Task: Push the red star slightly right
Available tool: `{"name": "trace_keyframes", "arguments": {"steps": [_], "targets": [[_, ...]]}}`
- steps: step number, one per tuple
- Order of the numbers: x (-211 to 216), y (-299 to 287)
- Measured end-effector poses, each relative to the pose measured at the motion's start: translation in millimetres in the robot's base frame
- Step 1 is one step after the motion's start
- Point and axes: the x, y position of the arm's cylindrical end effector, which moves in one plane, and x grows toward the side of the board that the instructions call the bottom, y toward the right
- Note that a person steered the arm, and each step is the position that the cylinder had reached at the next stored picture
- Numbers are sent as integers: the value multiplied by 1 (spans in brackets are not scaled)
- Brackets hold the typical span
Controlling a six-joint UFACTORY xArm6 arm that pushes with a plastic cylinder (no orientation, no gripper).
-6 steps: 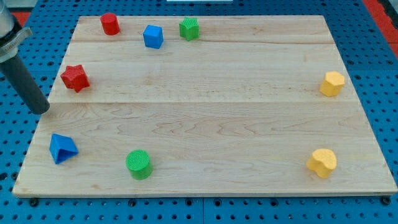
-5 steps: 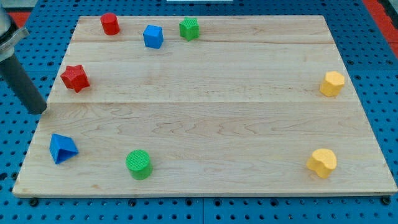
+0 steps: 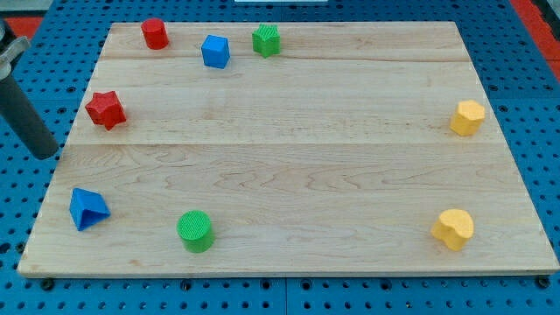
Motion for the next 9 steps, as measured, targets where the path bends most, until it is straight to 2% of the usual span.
{"name": "trace_keyframes", "arguments": {"steps": [9], "targets": [[-4,0]]}}
